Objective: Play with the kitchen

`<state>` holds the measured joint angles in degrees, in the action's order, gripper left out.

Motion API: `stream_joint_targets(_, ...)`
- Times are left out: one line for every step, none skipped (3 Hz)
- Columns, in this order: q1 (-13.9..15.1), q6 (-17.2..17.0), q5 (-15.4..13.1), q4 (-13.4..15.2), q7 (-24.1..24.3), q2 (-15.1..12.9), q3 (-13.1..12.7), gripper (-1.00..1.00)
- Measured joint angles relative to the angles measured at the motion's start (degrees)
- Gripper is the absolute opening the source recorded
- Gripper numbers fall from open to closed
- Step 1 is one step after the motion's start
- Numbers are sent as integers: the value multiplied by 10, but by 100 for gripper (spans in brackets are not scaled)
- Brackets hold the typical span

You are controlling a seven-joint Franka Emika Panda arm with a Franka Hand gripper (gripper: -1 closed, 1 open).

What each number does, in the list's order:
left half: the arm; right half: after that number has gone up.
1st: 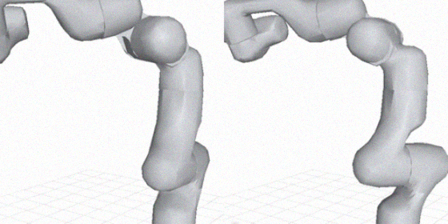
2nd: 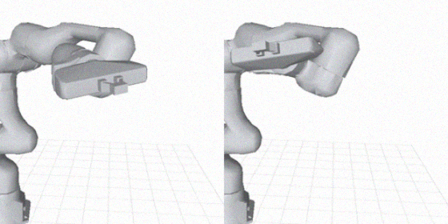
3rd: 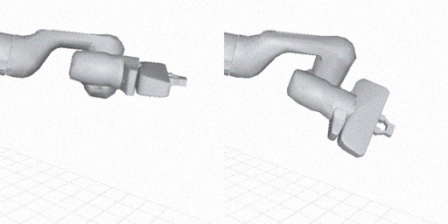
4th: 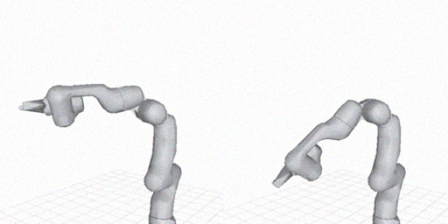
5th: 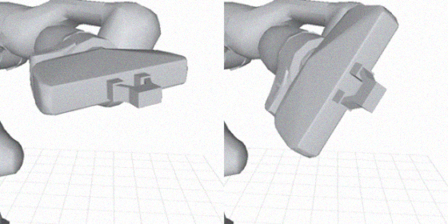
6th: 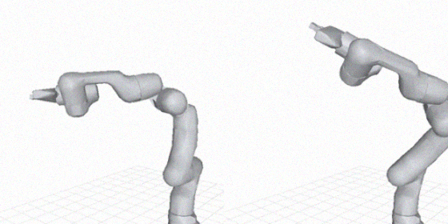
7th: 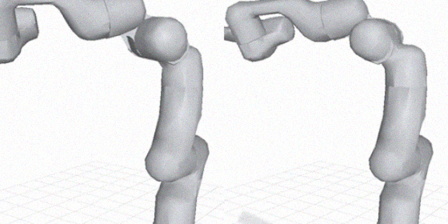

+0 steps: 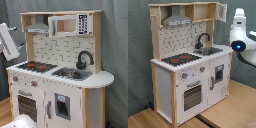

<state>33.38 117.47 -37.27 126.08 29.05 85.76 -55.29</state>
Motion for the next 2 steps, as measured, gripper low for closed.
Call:
stream_joint_targets(0,-50,-5,17,38,0,15,100)
stream_joint_targets(6,-84,-9,38,72,-4,46,100)
